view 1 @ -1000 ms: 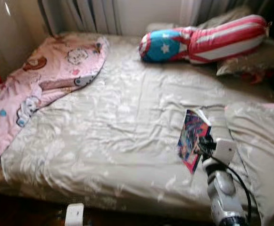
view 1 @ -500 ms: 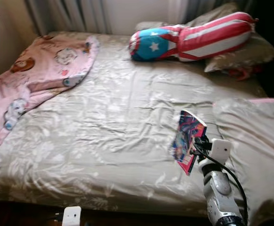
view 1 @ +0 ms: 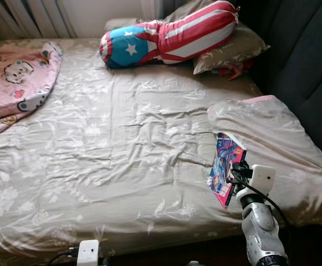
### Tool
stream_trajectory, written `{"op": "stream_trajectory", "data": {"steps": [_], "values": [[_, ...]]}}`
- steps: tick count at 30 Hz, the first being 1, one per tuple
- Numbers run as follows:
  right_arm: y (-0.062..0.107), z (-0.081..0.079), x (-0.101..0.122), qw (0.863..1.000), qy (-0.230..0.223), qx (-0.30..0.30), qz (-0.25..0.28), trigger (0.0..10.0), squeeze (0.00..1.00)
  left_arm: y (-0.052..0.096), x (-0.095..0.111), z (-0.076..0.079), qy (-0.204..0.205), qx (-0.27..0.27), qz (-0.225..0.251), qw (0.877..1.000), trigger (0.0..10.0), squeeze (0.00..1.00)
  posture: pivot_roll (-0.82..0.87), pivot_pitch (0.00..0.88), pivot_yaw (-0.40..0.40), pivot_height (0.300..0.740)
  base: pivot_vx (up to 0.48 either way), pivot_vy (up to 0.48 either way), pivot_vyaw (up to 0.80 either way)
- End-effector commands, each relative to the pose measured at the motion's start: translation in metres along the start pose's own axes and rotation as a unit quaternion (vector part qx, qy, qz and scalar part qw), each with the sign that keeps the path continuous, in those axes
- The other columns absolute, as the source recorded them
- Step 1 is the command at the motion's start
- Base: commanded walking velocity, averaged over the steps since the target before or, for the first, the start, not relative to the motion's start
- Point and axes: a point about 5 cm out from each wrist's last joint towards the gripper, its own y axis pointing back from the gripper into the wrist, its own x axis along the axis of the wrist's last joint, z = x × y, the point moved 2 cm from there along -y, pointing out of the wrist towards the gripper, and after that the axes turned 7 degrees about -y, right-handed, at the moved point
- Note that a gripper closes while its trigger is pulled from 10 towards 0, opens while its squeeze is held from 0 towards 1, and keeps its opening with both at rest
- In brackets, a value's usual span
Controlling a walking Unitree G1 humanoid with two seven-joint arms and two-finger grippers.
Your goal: Clean up the room
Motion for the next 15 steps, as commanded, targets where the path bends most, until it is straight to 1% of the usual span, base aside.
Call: {"op": "stream_trajectory", "data": {"steps": [1, 9, 15], "values": [[-0.0017, -0.0023, 0.0059, 1.000, -0.003, 0.008, 0.013, 10.0, 0.00, 0.0034, -0.0114, -0.0030, 0.006, 0.005, -0.017, 1.000, 10.0, 0.00, -0.08, 0.155, -0.040, 0.729, 0.000, 0.000, 0.00], [-0.0010, -0.0054, 0.0045, 1.000, -0.005, 0.019, 0.009, 10.0, 0.00, 0.0037, -0.0147, -0.0070, 0.010, 0.005, -0.029, 1.000, 10.0, 0.00, -0.08, 0.157, -0.038, 0.729, 0.000, 0.000, 0.00], [-0.0003, -0.0063, 0.0034, 1.000, -0.004, 0.024, 0.006, 10.0, 0.00, 0.0049, -0.0183, -0.0081, 0.010, 0.005, -0.035, 0.999, 10.0, 0.00, -0.08, 0.158, -0.039, 0.729, 0.260, 0.000, 0.00]]}}
